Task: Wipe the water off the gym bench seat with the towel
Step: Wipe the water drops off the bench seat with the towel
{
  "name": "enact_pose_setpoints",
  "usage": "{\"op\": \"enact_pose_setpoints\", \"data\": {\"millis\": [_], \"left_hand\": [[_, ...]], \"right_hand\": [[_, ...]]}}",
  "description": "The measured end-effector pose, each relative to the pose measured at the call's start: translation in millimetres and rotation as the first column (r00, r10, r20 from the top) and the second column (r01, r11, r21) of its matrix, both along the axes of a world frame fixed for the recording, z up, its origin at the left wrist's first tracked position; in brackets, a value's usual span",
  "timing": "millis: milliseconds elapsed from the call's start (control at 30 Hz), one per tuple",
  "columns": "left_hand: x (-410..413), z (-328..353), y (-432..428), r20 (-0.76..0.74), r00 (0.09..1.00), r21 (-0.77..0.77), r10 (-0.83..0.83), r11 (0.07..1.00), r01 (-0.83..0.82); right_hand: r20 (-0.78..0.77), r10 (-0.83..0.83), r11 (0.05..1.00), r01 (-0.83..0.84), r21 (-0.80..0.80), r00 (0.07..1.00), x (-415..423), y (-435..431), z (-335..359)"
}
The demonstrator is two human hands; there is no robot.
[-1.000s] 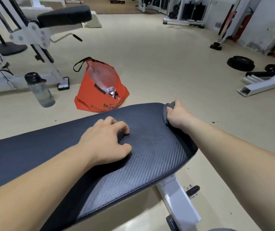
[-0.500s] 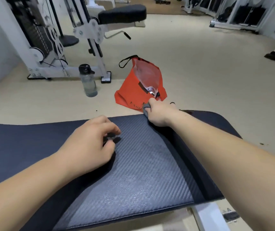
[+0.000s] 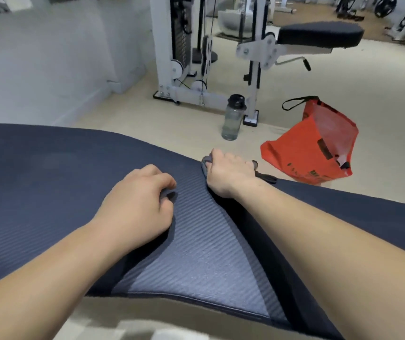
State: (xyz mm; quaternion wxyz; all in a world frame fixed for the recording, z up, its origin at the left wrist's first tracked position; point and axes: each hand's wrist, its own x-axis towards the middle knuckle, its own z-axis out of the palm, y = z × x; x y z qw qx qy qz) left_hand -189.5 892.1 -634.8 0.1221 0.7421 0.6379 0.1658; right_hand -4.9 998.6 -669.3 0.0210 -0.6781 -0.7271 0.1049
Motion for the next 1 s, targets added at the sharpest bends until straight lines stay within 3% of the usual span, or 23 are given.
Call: {"op": "enact_pose_setpoints", "data": {"millis": [100, 400, 633, 800, 1000], "left_hand": [[-38, 4, 5, -0.015, 0.999, 0.003, 0.033, 0.999, -0.033], [-121, -4, 15, 0.124, 0.976, 0.015, 0.178, 0.983, -0.182], [-164, -9, 14, 0.197, 0.946, 0.077, 0.258, 0.958, -0.278], [-169, -3, 12, 0.219, 0.938, 0.113, 0.269, 0.948, -0.298], [-153, 8, 0, 0.202, 0.961, 0.147, 0.189, 0.964, -0.221]], "right_hand": [[0.008, 0.008, 1.000, -0.008, -0.006, 1.000, -55, 16, -1], [-0.050, 0.028, 0.998, -0.031, -0.060, 0.998, -206, 78, 1], [-0.111, 0.175, 0.979, -0.184, -0.082, 0.978, -294, 118, -3], [-0.246, 0.350, 0.928, -0.371, -0.043, 0.904, -293, 122, 1], [-0.295, 0.236, 0.966, -0.257, -0.035, 0.926, -211, 114, -2]]}}
